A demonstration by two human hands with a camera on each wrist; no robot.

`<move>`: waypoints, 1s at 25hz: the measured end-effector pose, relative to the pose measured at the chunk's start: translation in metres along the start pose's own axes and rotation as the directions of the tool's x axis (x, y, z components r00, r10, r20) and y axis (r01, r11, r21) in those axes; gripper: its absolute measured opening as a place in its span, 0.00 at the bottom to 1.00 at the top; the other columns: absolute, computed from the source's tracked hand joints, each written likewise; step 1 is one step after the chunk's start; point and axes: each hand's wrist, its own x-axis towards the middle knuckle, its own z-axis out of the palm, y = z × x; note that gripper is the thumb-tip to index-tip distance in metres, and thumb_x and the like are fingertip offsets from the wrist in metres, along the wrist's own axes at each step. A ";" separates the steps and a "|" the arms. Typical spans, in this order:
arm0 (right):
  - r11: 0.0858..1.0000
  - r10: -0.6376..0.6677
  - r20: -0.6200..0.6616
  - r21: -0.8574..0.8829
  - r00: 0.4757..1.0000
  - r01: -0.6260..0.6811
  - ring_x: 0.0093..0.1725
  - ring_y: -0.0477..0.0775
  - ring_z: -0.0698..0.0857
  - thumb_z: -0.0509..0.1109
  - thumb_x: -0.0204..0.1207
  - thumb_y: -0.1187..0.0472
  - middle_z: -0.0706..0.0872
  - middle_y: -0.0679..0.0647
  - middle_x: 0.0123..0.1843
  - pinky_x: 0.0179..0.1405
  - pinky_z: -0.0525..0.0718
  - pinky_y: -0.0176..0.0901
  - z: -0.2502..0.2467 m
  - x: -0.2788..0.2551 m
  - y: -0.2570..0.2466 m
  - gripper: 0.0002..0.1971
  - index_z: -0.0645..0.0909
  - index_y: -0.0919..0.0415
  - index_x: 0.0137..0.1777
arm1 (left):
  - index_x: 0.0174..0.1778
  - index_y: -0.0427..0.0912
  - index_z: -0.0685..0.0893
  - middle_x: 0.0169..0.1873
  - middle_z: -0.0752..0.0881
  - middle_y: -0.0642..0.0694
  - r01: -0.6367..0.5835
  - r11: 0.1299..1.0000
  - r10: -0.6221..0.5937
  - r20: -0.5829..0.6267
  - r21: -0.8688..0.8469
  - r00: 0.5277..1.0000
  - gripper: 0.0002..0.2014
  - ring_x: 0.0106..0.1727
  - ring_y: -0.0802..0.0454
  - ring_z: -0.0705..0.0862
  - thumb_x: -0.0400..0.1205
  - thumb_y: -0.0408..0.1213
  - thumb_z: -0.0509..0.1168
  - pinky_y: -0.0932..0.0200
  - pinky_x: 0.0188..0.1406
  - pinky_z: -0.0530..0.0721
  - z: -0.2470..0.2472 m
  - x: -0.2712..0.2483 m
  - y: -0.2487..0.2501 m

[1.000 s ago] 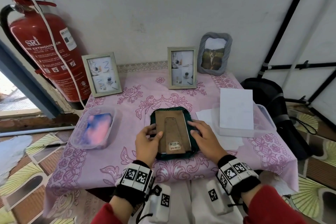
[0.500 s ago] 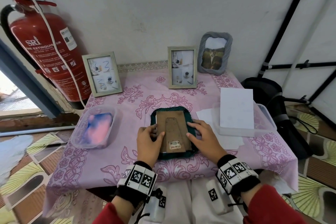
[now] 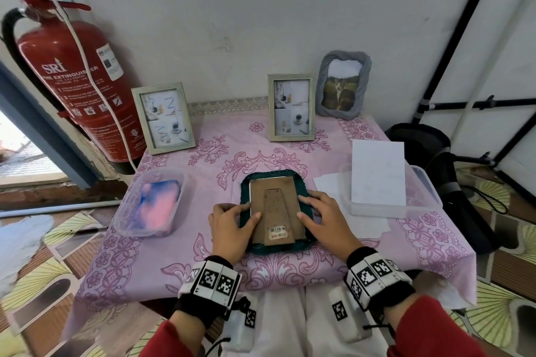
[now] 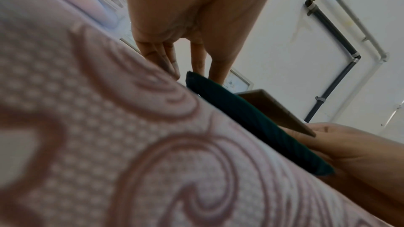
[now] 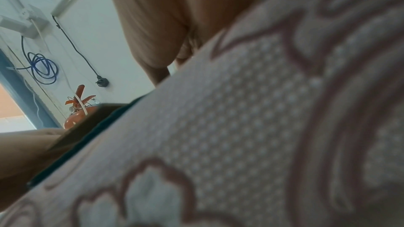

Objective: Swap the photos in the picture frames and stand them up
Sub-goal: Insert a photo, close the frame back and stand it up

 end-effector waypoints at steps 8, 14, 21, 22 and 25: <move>0.998 -0.052 -0.005 -0.031 0.999 0.052 0.72 0.52 0.69 0.70 0.77 0.60 0.72 0.54 0.73 0.73 0.62 0.34 0.001 -0.003 0.000 0.21 0.77 0.60 0.70 | 0.65 0.48 0.82 0.58 0.69 0.48 -0.037 0.998 0.041 0.072 -0.056 0.997 0.22 0.65 0.50 0.65 0.76 0.48 0.71 0.66 0.65 0.59 -0.008 -0.001 -0.008; 0.990 -0.055 0.034 -0.130 0.998 0.059 0.73 0.53 0.64 0.67 0.79 0.57 0.69 0.55 0.75 0.71 0.55 0.30 0.003 -0.001 0.001 0.24 0.71 0.58 0.75 | 0.66 0.48 0.82 0.58 0.68 0.48 -0.063 0.997 0.066 0.071 -0.037 0.995 0.21 0.64 0.50 0.65 0.76 0.46 0.71 0.68 0.64 0.58 -0.007 0.000 -0.010; 0.993 -0.017 0.078 -0.112 0.997 0.026 0.74 0.53 0.64 0.66 0.79 0.58 0.68 0.54 0.74 0.74 0.58 0.34 0.001 0.000 -0.002 0.23 0.72 0.59 0.74 | 0.63 0.49 0.83 0.56 0.67 0.51 -0.053 0.997 0.058 0.081 -0.056 0.995 0.18 0.61 0.53 0.63 0.77 0.45 0.70 0.67 0.64 0.58 -0.007 0.001 -0.012; 0.997 0.012 0.093 -0.081 0.996 -0.005 0.74 0.53 0.65 0.66 0.79 0.59 0.69 0.55 0.73 0.76 0.61 0.39 -0.002 0.003 -0.003 0.22 0.73 0.61 0.73 | 0.63 0.49 0.83 0.56 0.67 0.51 -0.042 0.998 0.047 0.092 -0.053 0.995 0.17 0.63 0.52 0.64 0.78 0.45 0.69 0.66 0.65 0.59 -0.008 0.002 -0.011; 0.997 0.067 0.093 -0.036 0.993 -0.063 0.67 0.55 0.72 0.65 0.79 0.62 0.73 0.56 0.63 0.74 0.70 0.51 -0.009 0.013 -0.011 0.17 0.76 0.62 0.67 | 0.62 0.46 0.82 0.56 0.71 0.46 0.028 0.994 -0.016 0.115 -0.101 0.993 0.16 0.65 0.45 0.72 0.79 0.43 0.68 0.55 0.73 0.68 -0.012 0.013 -0.006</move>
